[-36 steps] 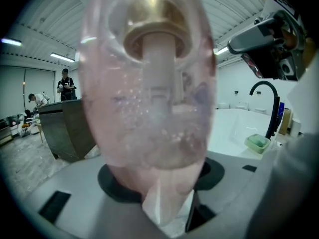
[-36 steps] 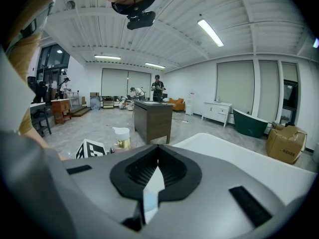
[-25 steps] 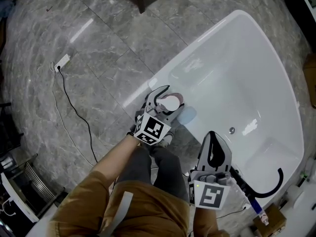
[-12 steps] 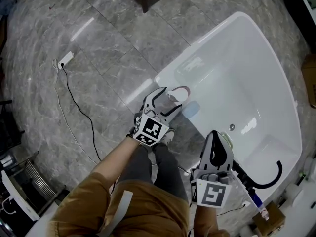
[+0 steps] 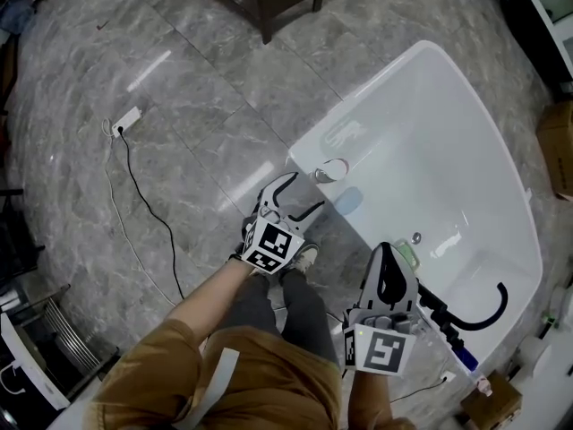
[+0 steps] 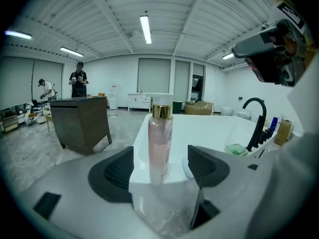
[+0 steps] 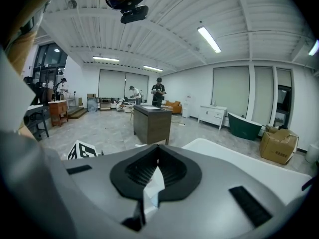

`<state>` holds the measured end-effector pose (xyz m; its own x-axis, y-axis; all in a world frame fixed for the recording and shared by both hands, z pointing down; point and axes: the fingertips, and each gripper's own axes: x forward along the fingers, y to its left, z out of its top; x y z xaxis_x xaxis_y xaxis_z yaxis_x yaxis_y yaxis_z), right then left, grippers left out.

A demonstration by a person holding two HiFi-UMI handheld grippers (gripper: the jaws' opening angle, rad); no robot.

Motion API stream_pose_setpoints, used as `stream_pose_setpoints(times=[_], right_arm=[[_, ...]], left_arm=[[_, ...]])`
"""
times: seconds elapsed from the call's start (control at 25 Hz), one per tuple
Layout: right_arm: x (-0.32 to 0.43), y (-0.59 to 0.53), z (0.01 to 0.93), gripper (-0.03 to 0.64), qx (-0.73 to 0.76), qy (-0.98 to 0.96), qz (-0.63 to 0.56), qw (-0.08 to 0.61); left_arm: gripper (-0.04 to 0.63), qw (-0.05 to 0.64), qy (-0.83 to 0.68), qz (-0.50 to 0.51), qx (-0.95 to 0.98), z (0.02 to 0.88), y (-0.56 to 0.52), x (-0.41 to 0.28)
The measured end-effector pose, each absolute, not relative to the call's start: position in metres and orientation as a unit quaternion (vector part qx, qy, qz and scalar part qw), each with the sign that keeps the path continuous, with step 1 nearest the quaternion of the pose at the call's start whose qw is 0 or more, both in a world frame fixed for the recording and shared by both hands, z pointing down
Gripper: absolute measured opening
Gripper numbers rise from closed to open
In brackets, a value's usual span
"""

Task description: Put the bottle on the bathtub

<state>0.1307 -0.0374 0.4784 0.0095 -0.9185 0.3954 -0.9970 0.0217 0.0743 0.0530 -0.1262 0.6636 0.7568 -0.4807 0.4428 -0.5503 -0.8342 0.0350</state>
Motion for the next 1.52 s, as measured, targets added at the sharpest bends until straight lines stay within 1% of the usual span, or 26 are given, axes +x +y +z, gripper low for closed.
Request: stream_pose_setpoints(times=[0.36, 0.56, 0.68, 0.92, 1.32, 1.52], right_arm=[[0.125, -0.016, 0.443, 0.005, 0.708, -0.676, 0.096, 0.182], [0.122, -0.005, 0.421, 0.005, 0.717, -0.667, 0.094, 0.18], [0.117, -0.004, 0.406, 0.005, 0.721, -0.665, 0.091, 0.174], [0.115, -0.001, 0.378, 0.005, 0.727, -0.663, 0.082, 0.159], [0.129, 0.007, 0.349, 0.005, 0.744, -0.649, 0.065, 0.148], [0.138, 0.008, 0.337, 0.005, 0.747, -0.647, 0.056, 0.145]], left_arm=[[0.325, 0.086, -0.272, 0.21, 0.935, 0.644, -0.118, 0.053], [0.325, 0.124, -0.286, 0.204, 0.928, 0.614, -0.118, 0.048], [0.322, 0.121, -0.283, 0.206, 0.929, 0.594, -0.118, 0.043], [0.282, 0.111, -0.276, 0.21, 0.931, 0.563, -0.116, 0.038], [0.175, 0.081, -0.267, 0.215, 0.936, 0.517, -0.108, 0.043], [0.129, 0.071, -0.27, 0.2, 0.939, 0.49, -0.102, 0.05]])
